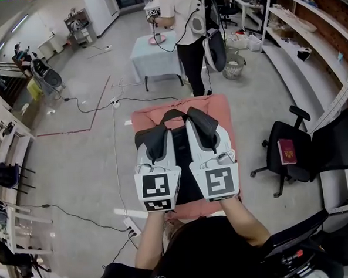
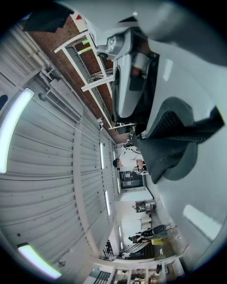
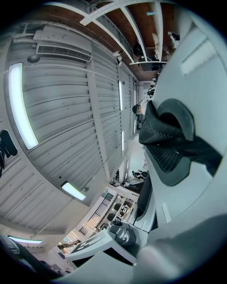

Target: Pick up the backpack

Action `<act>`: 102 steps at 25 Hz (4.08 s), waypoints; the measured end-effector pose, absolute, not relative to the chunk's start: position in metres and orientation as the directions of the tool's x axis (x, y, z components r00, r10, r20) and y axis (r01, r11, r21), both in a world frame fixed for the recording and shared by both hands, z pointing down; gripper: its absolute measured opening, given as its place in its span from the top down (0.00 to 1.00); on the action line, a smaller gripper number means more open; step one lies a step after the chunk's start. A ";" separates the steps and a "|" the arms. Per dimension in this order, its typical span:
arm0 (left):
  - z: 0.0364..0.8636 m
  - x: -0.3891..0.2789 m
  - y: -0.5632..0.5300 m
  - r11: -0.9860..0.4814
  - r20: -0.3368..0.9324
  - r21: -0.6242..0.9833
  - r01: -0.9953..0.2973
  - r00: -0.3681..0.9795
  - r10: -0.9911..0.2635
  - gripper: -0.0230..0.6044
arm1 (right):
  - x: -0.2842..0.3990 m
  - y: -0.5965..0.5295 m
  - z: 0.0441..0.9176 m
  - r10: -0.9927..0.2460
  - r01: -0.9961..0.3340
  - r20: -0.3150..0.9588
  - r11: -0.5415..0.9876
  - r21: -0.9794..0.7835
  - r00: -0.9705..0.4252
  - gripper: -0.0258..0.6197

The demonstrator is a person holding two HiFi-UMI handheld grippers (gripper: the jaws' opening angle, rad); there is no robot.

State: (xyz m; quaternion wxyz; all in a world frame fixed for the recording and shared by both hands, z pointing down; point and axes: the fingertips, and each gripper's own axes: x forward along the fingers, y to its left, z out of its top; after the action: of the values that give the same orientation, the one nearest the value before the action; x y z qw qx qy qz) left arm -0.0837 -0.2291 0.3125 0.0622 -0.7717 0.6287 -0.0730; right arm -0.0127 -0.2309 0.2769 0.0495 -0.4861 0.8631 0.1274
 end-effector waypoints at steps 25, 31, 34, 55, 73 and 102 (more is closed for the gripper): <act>0.330 -0.090 -0.227 -0.241 0.105 -0.132 -0.961 0.229 -0.968 0.93 | -0.024 -0.237 0.289 -0.854 -0.863 -0.149 0.473 0.177 -0.499 0.86; 0.330 -0.074 -0.227 -0.266 0.116 -0.160 -0.951 0.249 -0.961 0.93 | -0.008 -0.237 0.288 -0.864 -0.877 -0.177 0.441 0.188 -0.472 0.86; 0.332 -0.069 -0.227 -0.266 0.117 -0.158 -0.951 0.249 -0.961 0.93 | -0.002 -0.237 0.289 -0.862 -0.877 -0.183 0.441 0.191 -0.473 0.86; 0.335 -0.066 -0.227 -0.279 0.134 -0.115 -0.953 0.264 -0.955 0.93 | 0.003 -0.241 0.290 -0.874 -0.896 -0.209 0.410 0.168 -0.439 0.86; 0.343 -0.061 -0.234 -0.287 0.143 -0.100 -0.953 0.272 -0.952 0.93 | 0.007 -0.249 0.297 -0.881 -0.897 -0.184 0.408 0.171 -0.436 0.86; 0.350 -0.070 -0.238 -0.283 0.146 -0.078 -0.956 0.270 -0.952 0.93 | -0.006 -0.251 0.305 -0.875 -0.876 -0.150 0.422 0.232 -0.461 0.86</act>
State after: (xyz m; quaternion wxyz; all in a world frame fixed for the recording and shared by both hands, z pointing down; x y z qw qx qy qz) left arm -0.0696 -0.2381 0.3501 -0.0126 -0.7968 0.5985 -0.0822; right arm -0.0056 -0.2513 0.3052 0.0030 -0.5192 0.8432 0.1393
